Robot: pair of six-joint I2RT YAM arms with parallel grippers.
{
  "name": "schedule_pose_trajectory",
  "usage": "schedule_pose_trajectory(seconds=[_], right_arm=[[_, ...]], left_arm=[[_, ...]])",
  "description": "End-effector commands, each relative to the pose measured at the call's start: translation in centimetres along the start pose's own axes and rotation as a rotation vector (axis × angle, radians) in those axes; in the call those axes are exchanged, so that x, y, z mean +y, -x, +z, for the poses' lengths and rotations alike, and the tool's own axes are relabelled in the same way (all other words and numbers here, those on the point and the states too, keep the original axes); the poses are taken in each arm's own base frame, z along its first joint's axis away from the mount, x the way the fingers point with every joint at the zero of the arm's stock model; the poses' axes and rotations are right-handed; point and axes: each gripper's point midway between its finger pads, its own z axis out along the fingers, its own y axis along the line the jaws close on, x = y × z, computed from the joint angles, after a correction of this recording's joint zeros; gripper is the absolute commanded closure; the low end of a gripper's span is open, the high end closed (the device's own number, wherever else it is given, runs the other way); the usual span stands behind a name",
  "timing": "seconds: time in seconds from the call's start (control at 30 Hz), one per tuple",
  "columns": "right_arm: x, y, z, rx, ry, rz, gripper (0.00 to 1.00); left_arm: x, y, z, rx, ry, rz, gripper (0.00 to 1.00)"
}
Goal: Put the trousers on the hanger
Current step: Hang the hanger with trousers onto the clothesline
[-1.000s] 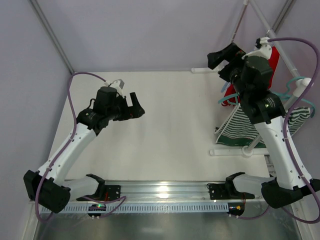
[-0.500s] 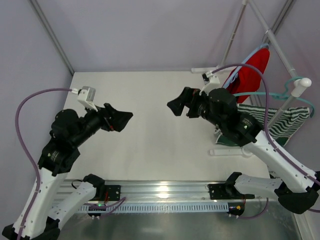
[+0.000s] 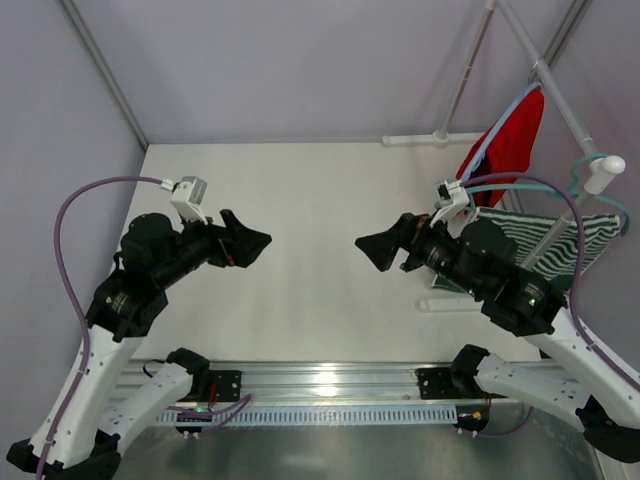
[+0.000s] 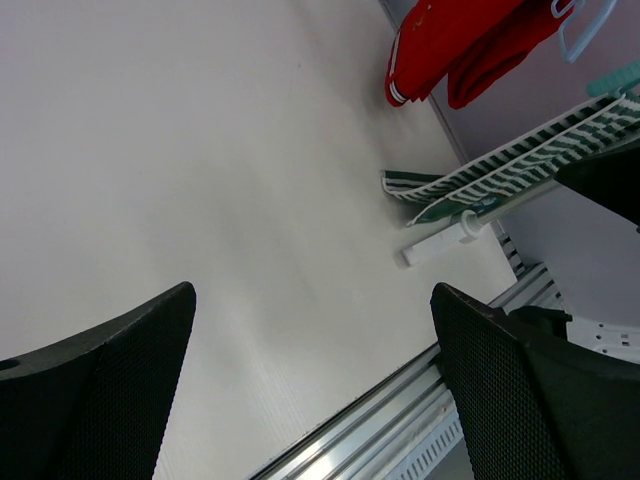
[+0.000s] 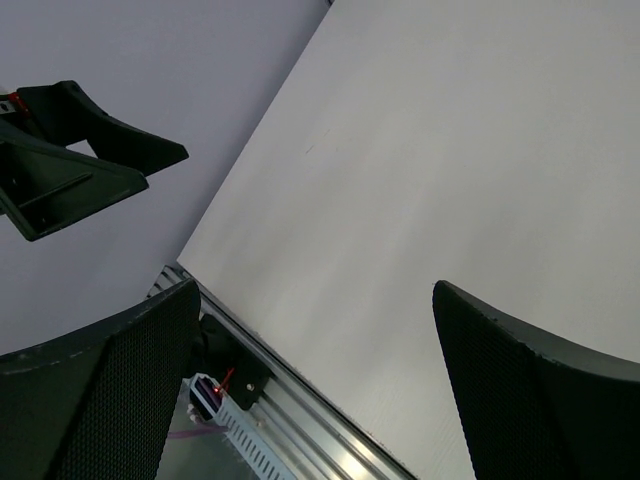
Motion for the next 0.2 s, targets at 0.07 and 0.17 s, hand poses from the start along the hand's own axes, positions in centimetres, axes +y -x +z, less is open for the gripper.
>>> schedule_pose_trajectory(seconds=[0.07,0.17], right_arm=[[0.45,0.31,-1.25,-0.046,0.061,-0.04,0.0],[0.24,0.42,-1.44,-0.055,0.053,-0.052,0.0]], left_arm=[[-0.76,0.33,-0.14,-0.011,-0.037,-0.008,0.0],[-0.82,0.38,-0.04,-0.011,-0.039,-0.015,0.0]])
